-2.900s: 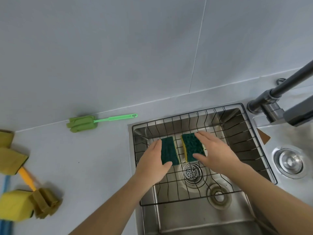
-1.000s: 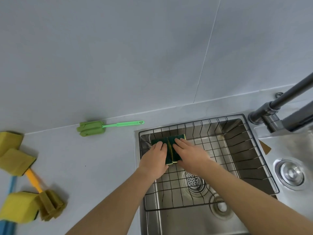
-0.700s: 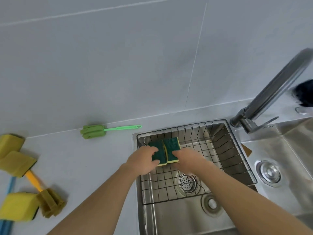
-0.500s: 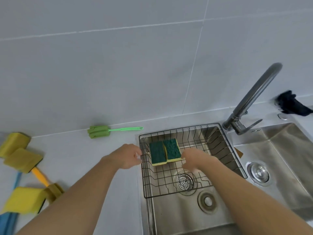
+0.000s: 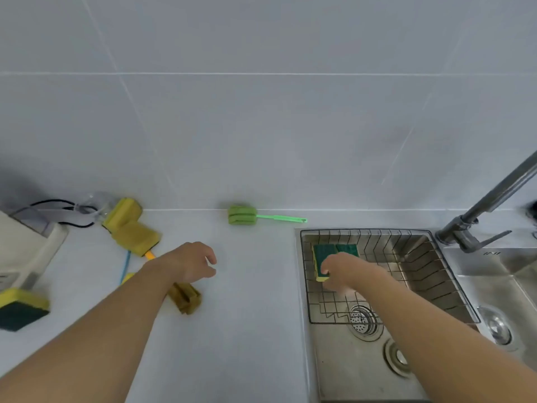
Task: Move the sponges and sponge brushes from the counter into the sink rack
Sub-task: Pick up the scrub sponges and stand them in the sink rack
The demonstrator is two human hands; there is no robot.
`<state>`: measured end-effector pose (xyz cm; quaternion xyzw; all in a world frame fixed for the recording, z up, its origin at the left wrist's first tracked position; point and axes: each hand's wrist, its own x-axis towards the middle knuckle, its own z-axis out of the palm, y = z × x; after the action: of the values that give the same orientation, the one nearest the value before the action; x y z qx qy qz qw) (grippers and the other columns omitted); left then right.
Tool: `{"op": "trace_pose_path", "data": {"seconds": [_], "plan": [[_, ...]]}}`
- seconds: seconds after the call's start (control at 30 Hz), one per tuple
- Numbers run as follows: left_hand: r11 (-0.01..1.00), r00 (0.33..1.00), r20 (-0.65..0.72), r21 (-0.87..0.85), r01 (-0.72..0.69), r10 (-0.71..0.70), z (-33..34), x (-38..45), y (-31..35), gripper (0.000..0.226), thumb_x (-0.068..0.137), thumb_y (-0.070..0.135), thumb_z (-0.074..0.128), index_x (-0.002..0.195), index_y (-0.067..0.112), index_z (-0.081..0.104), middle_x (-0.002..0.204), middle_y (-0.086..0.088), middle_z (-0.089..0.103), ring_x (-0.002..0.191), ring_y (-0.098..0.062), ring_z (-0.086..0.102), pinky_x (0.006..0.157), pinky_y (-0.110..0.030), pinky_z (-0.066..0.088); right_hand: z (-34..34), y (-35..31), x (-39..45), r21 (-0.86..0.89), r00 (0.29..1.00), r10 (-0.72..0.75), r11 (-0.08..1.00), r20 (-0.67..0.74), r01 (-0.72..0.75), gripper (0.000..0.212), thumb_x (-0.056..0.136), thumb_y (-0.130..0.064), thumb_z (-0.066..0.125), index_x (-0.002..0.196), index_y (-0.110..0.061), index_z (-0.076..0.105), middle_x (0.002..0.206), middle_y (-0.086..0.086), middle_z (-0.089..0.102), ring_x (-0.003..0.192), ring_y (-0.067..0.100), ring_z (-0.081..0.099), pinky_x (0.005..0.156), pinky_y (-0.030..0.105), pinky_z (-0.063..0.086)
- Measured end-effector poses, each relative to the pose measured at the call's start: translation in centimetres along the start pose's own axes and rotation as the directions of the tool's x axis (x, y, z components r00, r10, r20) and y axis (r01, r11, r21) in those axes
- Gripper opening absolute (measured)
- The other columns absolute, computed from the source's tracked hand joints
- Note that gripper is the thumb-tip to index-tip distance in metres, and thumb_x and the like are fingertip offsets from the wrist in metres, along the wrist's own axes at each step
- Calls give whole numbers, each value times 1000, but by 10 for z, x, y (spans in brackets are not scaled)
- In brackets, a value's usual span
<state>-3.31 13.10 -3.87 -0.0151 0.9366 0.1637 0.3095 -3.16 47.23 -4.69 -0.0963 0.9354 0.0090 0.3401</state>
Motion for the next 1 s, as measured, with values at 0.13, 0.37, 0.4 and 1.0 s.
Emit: {"op": "trace_pose_path", "data": {"seconds": [0.13, 0.37, 0.4, 1.0], "plan": [[998, 997, -59, -50, 38, -41, -9, -32, -60, 29, 87, 40, 63, 114, 29, 60, 103, 8, 56, 95, -13, 54, 77, -22, 43, -11, -56, 9, 0, 998, -46, 999, -40, 46, 34, 96, -19, 50, 127, -9, 61, 128, 10, 63, 115, 28, 61, 98, 37, 51], [973, 973, -62, -90, 215, -221, -18, -92, -179, 31, 88, 38, 65, 117, 27, 59, 111, 3, 58, 98, -15, 56, 80, -23, 43, -14, -170, 22, -21, 982, -133, 991, -138, 131, 36, 95, -28, 52, 126, -13, 59, 127, 9, 59, 112, 30, 60, 96, 40, 51], [968, 969, -63, -88, 234, -240, -17, -96, -190, 32, 88, 38, 65, 117, 27, 59, 110, 3, 58, 97, -15, 57, 80, -23, 44, -14, -178, 22, -27, 980, -138, 990, -142, 136, 35, 95, -28, 52, 126, -14, 59, 127, 8, 59, 112, 29, 60, 95, 40, 52], [850, 683, -547, -481, 216, -484, 38, -155, -347, 31, 84, 26, 73, 112, 16, 67, 103, -7, 69, 89, -22, 61, 82, -34, 48, -1, -321, 35, 5, 934, -319, 946, -160, 324, 34, 96, -35, 49, 125, -18, 58, 122, 4, 61, 114, 27, 58, 92, 40, 51]]}}
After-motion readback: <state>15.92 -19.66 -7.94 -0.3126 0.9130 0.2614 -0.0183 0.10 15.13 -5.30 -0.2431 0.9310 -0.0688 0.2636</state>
